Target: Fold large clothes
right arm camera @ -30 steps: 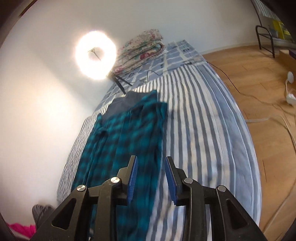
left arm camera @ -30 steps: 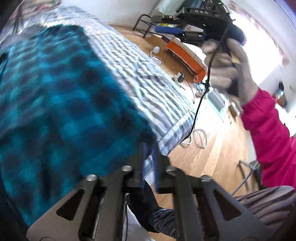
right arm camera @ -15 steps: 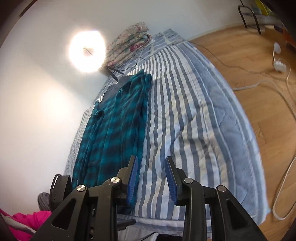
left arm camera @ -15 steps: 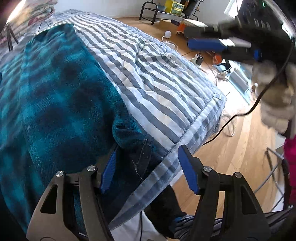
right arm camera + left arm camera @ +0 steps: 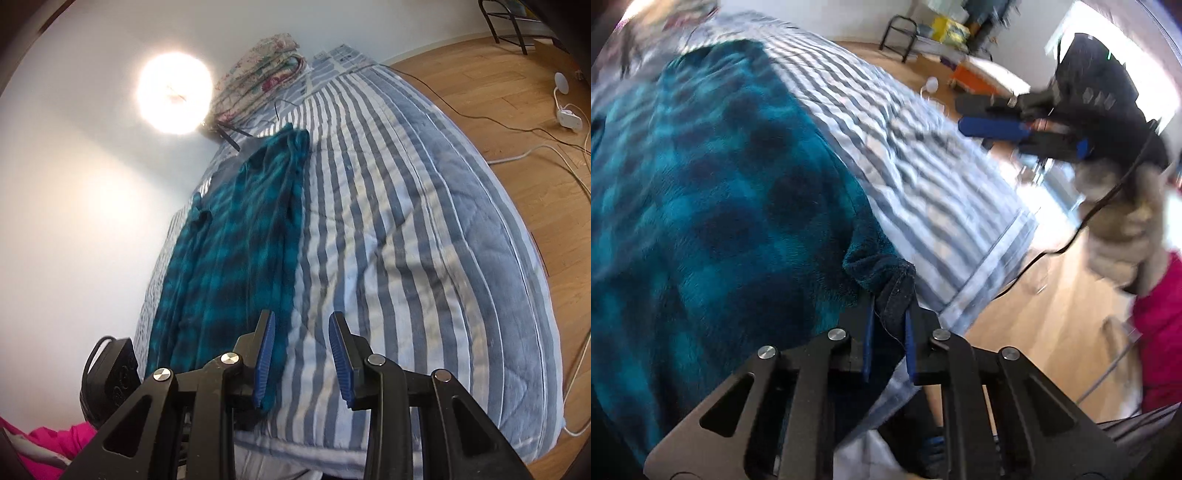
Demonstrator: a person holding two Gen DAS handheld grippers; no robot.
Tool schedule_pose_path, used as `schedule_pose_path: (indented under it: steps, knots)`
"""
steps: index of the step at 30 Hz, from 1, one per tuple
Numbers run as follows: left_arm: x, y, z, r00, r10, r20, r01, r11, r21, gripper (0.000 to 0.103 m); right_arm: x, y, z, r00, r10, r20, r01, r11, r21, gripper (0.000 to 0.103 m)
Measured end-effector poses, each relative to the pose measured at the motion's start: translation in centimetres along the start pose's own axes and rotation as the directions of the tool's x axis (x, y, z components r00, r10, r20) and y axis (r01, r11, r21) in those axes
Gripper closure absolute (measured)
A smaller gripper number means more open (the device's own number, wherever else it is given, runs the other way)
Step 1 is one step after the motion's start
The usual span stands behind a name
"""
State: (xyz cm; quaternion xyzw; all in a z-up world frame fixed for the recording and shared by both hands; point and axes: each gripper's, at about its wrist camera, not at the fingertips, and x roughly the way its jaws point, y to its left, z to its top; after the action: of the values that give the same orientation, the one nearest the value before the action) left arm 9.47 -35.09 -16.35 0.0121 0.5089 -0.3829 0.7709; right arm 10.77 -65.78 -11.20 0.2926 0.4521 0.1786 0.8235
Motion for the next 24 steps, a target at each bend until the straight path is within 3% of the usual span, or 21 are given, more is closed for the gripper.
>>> schedule_pose_path:
  steps: [2, 5, 16, 17, 19, 20, 23, 24]
  knots:
    - [-1.6, 0.4, 0.0, 0.998, -0.039, 0.042, 0.041, 0.998, -0.045, 0.092, 0.7, 0.3, 1.0, 1.0, 0.018, -0.006, -0.018, 1.0, -0.001, 0.061]
    - [-4.2, 0.8, 0.1, 0.99, -0.069, 0.119, 0.08, 0.993, -0.089, 0.092, 3.2, 0.6, 3.2, 0.999, 0.039, -0.014, -0.039, 0.999, 0.011, 0.036]
    - [-7.8, 1.7, -0.6, 0.974, -0.078, 0.214, 0.107, 0.986, -0.127, 0.092, 16.3, 0.9, 9.3, 0.993, 0.075, -0.088, -0.059, 0.984, 0.166, 0.037]
    - [-8.0, 1.8, -0.8, 0.973, -0.079, 0.216, 0.109, 0.986, -0.128, 0.092, 16.8, 1.3, 9.7, 0.993, 0.082, -0.089, -0.066, 0.983, 0.169, 0.04]
    - [-8.2, 2.0, -1.2, 0.971, -0.083, 0.222, 0.117, 0.983, -0.142, 0.092, 17.5, 2.4, 10.2, 0.993, 0.071, -0.094, -0.056, 0.987, 0.152, 0.06]
    - [-8.5, 2.0, -1.4, 0.97, -0.085, 0.227, 0.121, 0.982, -0.148, 0.092, 17.7, 3.2, 10.5, 0.994, 0.047, -0.104, -0.033, 0.991, 0.129, 0.078]
    - [-9.7, 2.5, -2.1, 0.965, -0.088, 0.246, 0.132, 0.977, -0.168, 0.092, 17.8, 5.9, 11.0, 0.989, -0.092, -0.116, 0.095, 0.995, 0.022, 0.094]
    - [-10.0, 2.6, -2.3, 0.964, -0.088, 0.25, 0.134, 0.975, -0.175, 0.092, 17.7, 6.8, 11.2, 0.985, -0.131, -0.115, 0.131, 0.991, -0.011, 0.094]
